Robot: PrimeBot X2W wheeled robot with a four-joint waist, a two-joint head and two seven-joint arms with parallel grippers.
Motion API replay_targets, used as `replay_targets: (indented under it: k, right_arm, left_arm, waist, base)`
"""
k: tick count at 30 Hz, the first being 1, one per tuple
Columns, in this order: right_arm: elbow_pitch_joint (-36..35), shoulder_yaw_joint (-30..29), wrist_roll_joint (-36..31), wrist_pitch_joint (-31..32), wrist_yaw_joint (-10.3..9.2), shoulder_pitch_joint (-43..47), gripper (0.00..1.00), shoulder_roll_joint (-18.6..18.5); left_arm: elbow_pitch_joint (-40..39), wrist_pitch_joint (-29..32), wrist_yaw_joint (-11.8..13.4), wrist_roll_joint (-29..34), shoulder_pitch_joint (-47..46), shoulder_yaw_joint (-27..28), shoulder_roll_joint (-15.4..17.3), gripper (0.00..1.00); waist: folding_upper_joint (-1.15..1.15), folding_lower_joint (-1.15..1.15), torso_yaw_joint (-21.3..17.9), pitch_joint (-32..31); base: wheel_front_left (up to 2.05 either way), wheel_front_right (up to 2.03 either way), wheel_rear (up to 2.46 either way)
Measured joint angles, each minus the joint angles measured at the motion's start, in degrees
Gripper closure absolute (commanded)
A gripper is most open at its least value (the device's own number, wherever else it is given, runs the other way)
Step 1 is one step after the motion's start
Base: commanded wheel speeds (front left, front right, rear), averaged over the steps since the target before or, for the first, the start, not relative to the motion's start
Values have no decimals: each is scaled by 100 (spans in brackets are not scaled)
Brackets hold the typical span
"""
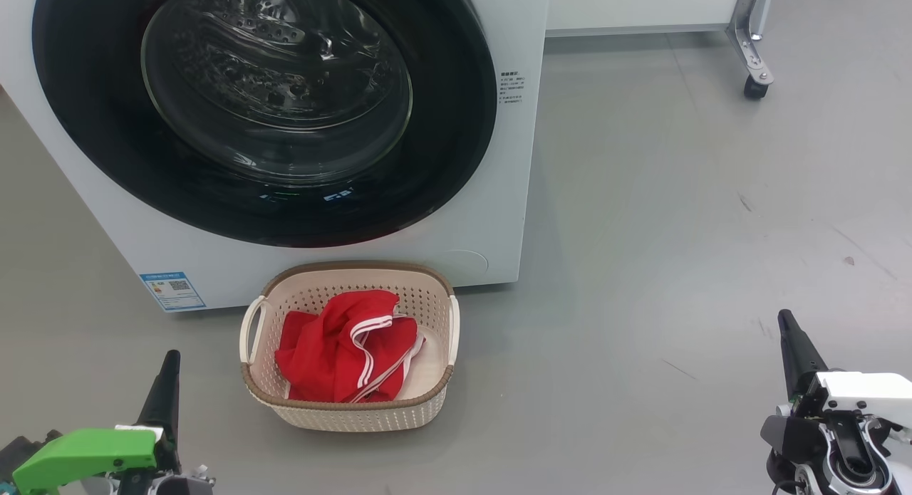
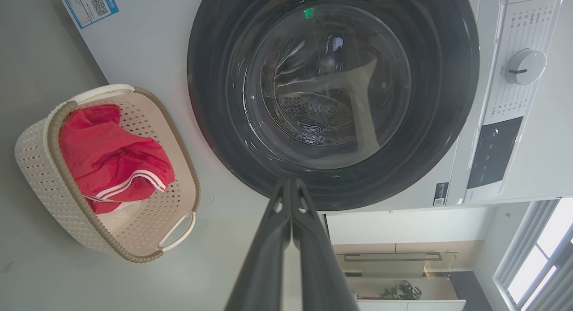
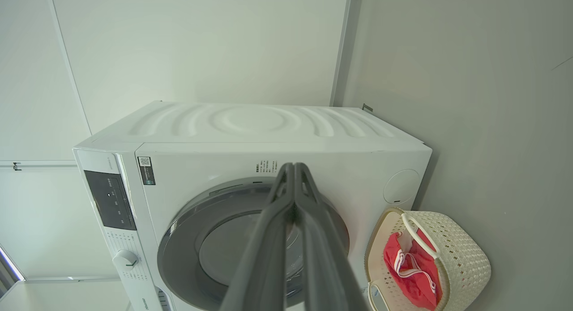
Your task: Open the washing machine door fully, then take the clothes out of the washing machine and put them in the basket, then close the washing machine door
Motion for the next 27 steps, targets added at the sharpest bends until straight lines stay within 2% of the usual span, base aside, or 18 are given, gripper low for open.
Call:
replay_targets:
  k: [27]
  right_arm:
    - [25,-16,0,1,25,-2,100,15]
  left_arm:
    - [10,1,0,1,-3,10,-3,100]
  waist:
    - [0,0,0,-1]
  base:
    - [0,0,0]
